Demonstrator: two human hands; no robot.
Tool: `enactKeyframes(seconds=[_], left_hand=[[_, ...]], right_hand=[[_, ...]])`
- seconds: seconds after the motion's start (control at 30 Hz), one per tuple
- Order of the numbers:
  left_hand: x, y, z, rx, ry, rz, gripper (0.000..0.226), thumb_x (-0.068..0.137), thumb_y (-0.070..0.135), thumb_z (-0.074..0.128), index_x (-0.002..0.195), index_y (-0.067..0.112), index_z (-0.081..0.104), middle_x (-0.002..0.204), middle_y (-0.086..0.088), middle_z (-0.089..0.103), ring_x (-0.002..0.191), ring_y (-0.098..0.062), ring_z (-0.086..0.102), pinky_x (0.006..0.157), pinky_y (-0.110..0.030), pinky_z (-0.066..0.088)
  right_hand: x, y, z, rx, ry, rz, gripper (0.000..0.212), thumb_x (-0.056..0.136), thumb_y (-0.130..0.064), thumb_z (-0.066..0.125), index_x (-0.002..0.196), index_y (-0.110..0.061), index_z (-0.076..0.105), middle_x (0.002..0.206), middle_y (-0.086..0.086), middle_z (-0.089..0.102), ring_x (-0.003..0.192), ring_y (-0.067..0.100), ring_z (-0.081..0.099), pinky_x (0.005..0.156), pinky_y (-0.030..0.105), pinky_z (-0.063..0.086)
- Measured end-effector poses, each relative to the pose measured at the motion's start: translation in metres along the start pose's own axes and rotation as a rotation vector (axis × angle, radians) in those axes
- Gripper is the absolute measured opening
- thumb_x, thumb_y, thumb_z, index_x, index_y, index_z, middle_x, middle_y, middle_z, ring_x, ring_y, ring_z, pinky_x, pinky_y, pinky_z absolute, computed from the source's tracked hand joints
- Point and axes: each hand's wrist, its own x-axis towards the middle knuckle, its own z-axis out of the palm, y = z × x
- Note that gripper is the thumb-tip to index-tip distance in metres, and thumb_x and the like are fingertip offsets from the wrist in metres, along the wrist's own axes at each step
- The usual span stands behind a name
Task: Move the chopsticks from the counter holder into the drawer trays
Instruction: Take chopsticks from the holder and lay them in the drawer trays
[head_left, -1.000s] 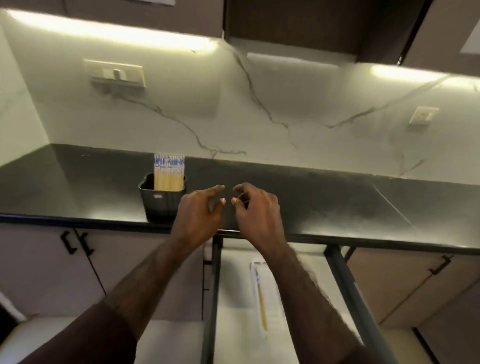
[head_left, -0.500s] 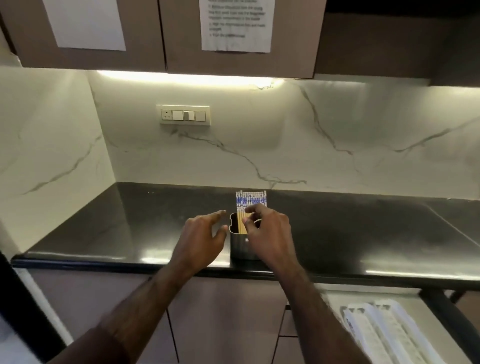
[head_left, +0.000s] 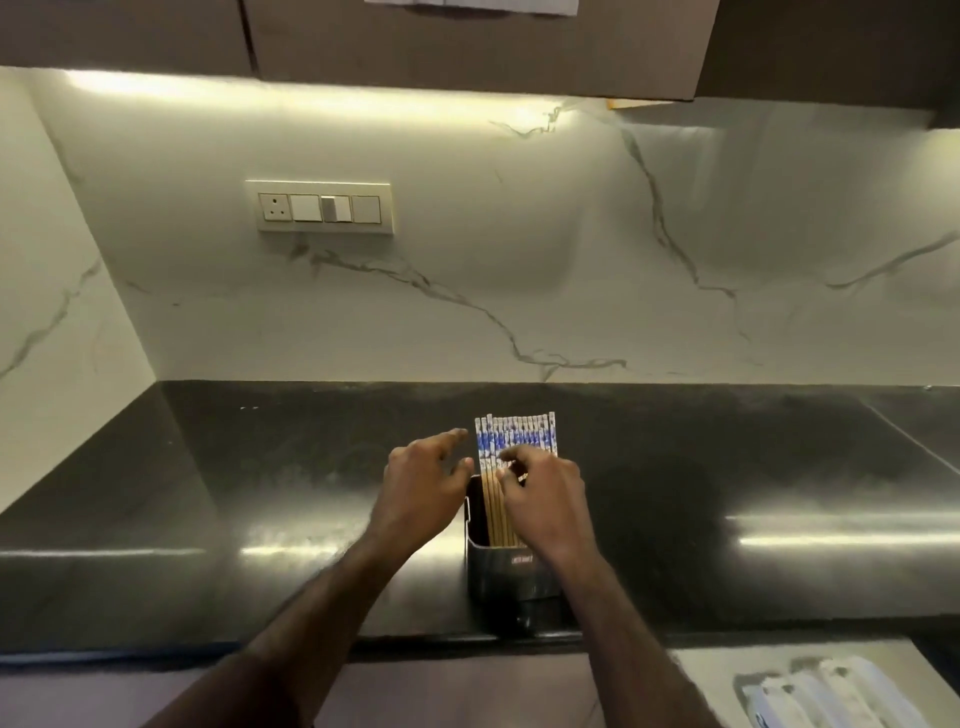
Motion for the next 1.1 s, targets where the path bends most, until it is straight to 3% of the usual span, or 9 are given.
enactKeyframes(seconds=[0.1, 0.17, 0.27, 0.43, 0.5, 0.57, 0.7, 0.87, 1.1], left_hand=[[0.035, -0.013, 0.023, -0.073, -0.029, -0.101, 0.047, 0.088, 0.019, 0.067, 0.133, 0.017, 0.055, 0.124, -0.005, 0.067, 0.101, -0.009, 0.065, 0.079, -0.014, 0.047], [0.056, -0.023, 0.036, -0.202, -0.042, -0.215, 0.050, 0.087, 0.016, 0.068, 0.135, 0.016, 0.053, 0.127, -0.005, 0.064, 0.103, -0.006, 0.062, 0.084, -0.018, 0.048], [0.077, -0.036, 0.050, -0.400, -0.078, -0.382, 0.055, 0.085, 0.011, 0.070, 0.136, 0.014, 0.051, 0.136, -0.006, 0.058, 0.120, -0.012, 0.056, 0.096, -0.027, 0.047], [0.094, -0.057, 0.068, -0.502, -0.076, -0.507, 0.040, 0.081, 0.009, 0.074, 0.120, 0.013, 0.066, 0.116, -0.001, 0.069, 0.106, -0.009, 0.064, 0.089, -0.025, 0.052], [0.095, -0.061, 0.070, -0.572, -0.116, -0.518, 0.021, 0.079, 0.008, 0.075, 0.093, 0.024, 0.076, 0.093, 0.004, 0.077, 0.087, -0.004, 0.071, 0.074, -0.020, 0.056], [0.093, -0.063, 0.070, -0.654, -0.163, -0.495, 0.023, 0.080, 0.003, 0.073, 0.077, 0.026, 0.076, 0.081, 0.004, 0.077, 0.077, -0.006, 0.072, 0.060, -0.013, 0.053], [0.090, -0.064, 0.069, -0.799, -0.178, -0.457, 0.018, 0.079, -0.003, 0.071, 0.088, 0.012, 0.076, 0.087, -0.009, 0.077, 0.083, -0.018, 0.074, 0.067, -0.019, 0.055], [0.085, -0.063, 0.074, -0.770, -0.146, -0.449, 0.017, 0.076, 0.000, 0.076, 0.091, 0.009, 0.076, 0.086, -0.009, 0.077, 0.083, -0.020, 0.074, 0.071, -0.026, 0.056], [0.083, -0.050, 0.071, -0.679, -0.086, -0.467, 0.012, 0.076, 0.003, 0.077, 0.081, 0.014, 0.077, 0.078, -0.008, 0.077, 0.079, -0.025, 0.074, 0.074, -0.041, 0.059]], right_hand=[[0.029, 0.013, 0.018, -0.011, -0.074, 0.026, 0.030, 0.095, -0.023, 0.059, 0.124, -0.020, 0.061, 0.112, -0.001, 0.071, 0.096, 0.006, 0.066, 0.088, 0.028, 0.056], [0.046, 0.020, 0.026, -0.020, -0.089, 0.043, 0.035, 0.094, -0.024, 0.060, 0.130, -0.022, 0.058, 0.110, -0.002, 0.071, 0.093, 0.006, 0.066, 0.085, 0.025, 0.056], [0.064, 0.026, 0.035, 0.004, -0.114, 0.070, 0.048, 0.094, -0.024, 0.059, 0.140, -0.026, 0.045, 0.104, -0.003, 0.071, 0.088, 0.005, 0.066, 0.083, 0.027, 0.057], [0.089, 0.034, 0.048, -0.023, -0.147, 0.072, 0.054, 0.095, -0.023, 0.058, 0.145, -0.026, 0.039, 0.110, 0.002, 0.071, 0.093, 0.011, 0.068, 0.086, 0.032, 0.057], [0.092, 0.036, 0.050, -0.022, -0.148, 0.061, 0.051, 0.095, -0.022, 0.058, 0.144, -0.025, 0.042, 0.114, 0.003, 0.070, 0.093, 0.013, 0.068, 0.085, 0.033, 0.058], [0.090, 0.038, 0.052, 0.000, -0.149, 0.051, 0.050, 0.095, -0.021, 0.057, 0.143, -0.026, 0.044, 0.110, 0.002, 0.072, 0.085, 0.010, 0.068, 0.080, 0.031, 0.060], [0.085, 0.043, 0.051, -0.008, -0.150, 0.002, 0.048, 0.096, -0.024, 0.054, 0.142, -0.033, 0.043, 0.089, -0.005, 0.072, 0.059, -0.001, 0.055, 0.059, 0.014, 0.052], [0.080, 0.046, 0.046, -0.184, -0.142, -0.105, 0.052, 0.099, -0.028, 0.045, 0.148, -0.036, 0.031, 0.097, -0.002, 0.067, 0.079, 0.007, 0.060, 0.077, 0.027, 0.056], [0.082, 0.044, 0.038, -0.322, -0.180, -0.167, 0.056, 0.098, -0.027, 0.043, 0.149, -0.038, 0.025, 0.113, 0.002, 0.060, 0.084, 0.014, 0.062, 0.073, 0.031, 0.056]])
